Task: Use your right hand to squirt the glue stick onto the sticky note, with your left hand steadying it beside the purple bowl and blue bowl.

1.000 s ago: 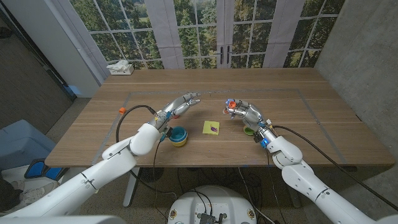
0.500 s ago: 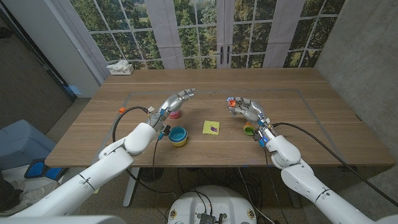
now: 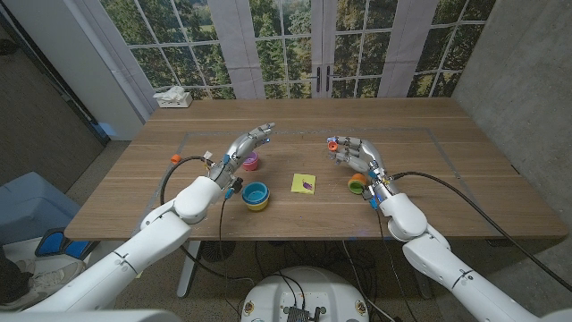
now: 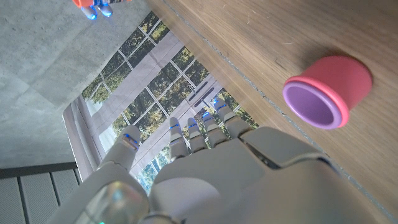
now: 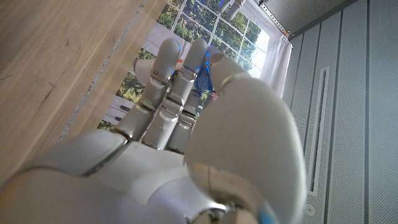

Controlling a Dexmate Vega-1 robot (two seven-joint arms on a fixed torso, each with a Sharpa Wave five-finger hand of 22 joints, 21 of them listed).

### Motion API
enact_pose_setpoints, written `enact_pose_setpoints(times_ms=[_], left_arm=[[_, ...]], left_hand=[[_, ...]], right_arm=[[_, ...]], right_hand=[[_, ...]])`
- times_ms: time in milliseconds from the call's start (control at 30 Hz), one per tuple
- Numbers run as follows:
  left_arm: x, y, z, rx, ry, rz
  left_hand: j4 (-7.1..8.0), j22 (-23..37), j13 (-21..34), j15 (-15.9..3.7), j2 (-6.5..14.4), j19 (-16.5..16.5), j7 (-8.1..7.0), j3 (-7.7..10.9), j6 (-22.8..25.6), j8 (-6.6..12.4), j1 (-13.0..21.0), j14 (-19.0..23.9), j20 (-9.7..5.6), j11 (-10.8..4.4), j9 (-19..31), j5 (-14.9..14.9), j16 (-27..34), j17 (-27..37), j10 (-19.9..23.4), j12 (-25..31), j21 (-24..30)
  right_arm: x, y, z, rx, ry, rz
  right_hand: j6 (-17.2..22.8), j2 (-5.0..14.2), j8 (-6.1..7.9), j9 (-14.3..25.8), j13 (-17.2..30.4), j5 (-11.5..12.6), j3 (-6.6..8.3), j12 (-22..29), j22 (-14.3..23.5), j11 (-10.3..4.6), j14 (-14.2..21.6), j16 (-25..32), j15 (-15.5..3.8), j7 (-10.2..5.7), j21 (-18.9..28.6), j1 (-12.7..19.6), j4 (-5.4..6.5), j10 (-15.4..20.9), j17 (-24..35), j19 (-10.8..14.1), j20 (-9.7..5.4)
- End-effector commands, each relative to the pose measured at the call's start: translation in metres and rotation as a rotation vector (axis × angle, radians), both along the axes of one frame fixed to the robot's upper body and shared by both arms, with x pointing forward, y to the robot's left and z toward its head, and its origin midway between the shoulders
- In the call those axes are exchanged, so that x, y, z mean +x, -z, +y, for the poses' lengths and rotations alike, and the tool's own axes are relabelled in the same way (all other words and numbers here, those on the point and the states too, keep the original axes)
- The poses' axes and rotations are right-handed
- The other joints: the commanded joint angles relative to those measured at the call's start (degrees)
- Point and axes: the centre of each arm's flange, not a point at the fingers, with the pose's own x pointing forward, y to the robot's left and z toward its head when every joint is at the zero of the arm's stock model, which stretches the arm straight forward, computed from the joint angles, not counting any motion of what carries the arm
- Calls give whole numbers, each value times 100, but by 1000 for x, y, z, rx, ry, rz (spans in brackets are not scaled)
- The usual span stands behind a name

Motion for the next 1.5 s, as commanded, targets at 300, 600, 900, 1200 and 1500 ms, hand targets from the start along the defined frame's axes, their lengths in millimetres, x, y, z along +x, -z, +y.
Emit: enact_pose_setpoints(times_ms=[300, 600, 900, 1200, 1500], left_arm=[[16, 5, 14, -231, 123, 70], [24, 12, 17, -333, 160, 86], [26, 16, 19, -397, 197, 100], [25, 22, 24, -446, 211, 115], [24, 24, 27, -470, 225, 118]], left_hand=[[91, -3, 0, -596, 150, 55, 51, 3, 44, 26, -16, -15, -216, -233, 17, 22, 57, 12, 137, 79, 6], [114, -10, -2, -594, 163, 77, 122, -7, -62, -8, -20, -13, -227, -158, 17, 22, 61, 8, 69, 46, 11], [100, -14, -3, -595, 127, 104, 135, -26, -85, -8, -17, 3, -214, -166, 16, 19, 63, 2, 68, 45, 19], [80, -17, -3, -582, 79, 105, 172, -52, -151, -18, -14, 17, -210, -164, 16, 15, 64, -4, 45, 36, 15], [57, -20, -3, -560, 59, 99, 201, -61, -174, -13, 1, 8, -214, -149, 16, 16, 55, -10, 25, 31, 9]], right_arm=[[14, -10, 2, -61, 190, -88], [17, -12, 2, -107, 293, -120], [19, -11, 5, -167, 439, -145], [22, -10, 9, -220, 525, -147], [22, -9, 19, -293, 633, -139]], right_hand=[[470, 16, 15, 3, -3, -48, -36, 32, 15, -20, -125, -13, -193, 403, 76, 24, -1, 33, 22, -44, -634], [482, 32, 12, -9, -16, -68, -49, 34, 14, -22, -132, -15, -185, 402, 97, 18, 7, 35, 28, -69, -632], [473, 36, 2, -21, -18, -81, -54, 40, 12, -39, -140, -12, -186, 397, 114, 23, 3, 35, 48, -95, -633], [467, 25, -6, -32, -35, -98, -72, 38, 12, -61, -154, -23, -202, 386, 136, 37, -9, 34, 43, -122, -626], [469, 24, -10, -46, -42, -117, -94, 40, 12, -87, -153, -26, -206, 345, 162, 48, -9, 28, 40, -157, -616]])
